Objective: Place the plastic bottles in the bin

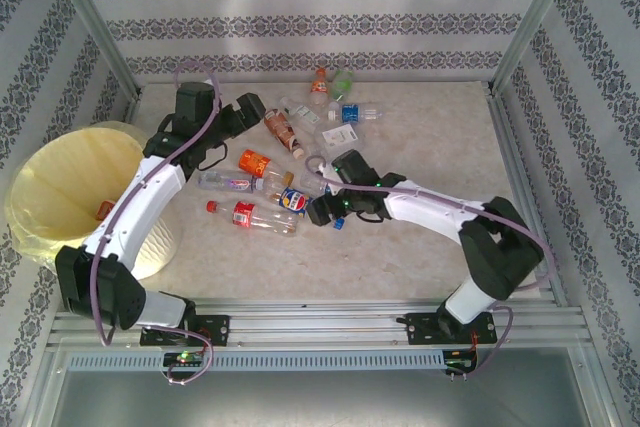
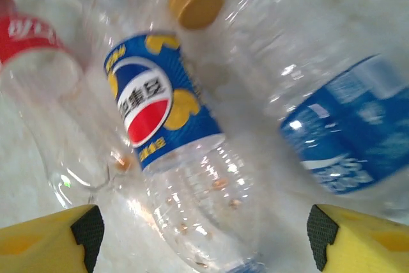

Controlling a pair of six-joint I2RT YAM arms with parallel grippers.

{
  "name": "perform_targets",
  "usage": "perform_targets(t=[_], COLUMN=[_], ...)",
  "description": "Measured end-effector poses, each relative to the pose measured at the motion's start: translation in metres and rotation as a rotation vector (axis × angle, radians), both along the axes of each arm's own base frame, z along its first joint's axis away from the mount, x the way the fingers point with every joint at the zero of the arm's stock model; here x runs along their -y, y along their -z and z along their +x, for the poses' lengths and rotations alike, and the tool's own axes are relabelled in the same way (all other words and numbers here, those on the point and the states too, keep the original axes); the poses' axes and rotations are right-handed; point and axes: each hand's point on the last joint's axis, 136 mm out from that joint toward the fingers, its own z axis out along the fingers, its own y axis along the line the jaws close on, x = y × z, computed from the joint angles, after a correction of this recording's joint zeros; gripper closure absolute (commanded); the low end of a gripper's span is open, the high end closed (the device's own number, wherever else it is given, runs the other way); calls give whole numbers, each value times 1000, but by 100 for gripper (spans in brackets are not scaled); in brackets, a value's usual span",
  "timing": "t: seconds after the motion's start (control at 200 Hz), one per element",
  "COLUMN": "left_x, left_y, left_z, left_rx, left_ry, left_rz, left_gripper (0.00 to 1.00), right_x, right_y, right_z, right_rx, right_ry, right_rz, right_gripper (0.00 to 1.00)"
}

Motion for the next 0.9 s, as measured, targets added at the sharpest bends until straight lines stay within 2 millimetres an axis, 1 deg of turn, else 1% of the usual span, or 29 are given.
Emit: perform_targets(t=[0.065,0.125,0.2,0.285,0.37,0.485,0.635,0.735,0.814,0.899], left_x=[-3,-6,-12,-18,-21,-22,-20,-20,-17,-12], left_y=[5,9,12,16,19,21,22,24,25,24], left_z=[1,2,6,6,5,4,3,3,2,1], left_rx=[-29,-59,-96,-130,-153,-160,-160,-165,-170,-166], left_ry=[-27,-60,-110,-159,-185,-185,-172,-168,-152,-116], left_rz=[-6,-9,-10,-10,-7,-3,2,0,-5,-4], left_gripper=[0,0,0,0,0,0,0,0,0,0], right_x=[0,-1,-2,-3,-3,-1,0,1,3,4], right_y=[17,28,35,39,44,51,50,48,40,27], right_z=[-6,-8,-7,-3,0,1,4,4,3,3], right_rx=[-15,-22,-21,-8,1,2,19,33,49,83], right_ry=[-39,-64,-81,-93,-98,-103,-110,-114,-111,-103], right_rz=[-53,-91,-124,-148,-168,-192,-201,-202,-195,-174], right_gripper=[16,15,15,15,18,28,40,45,48,49])
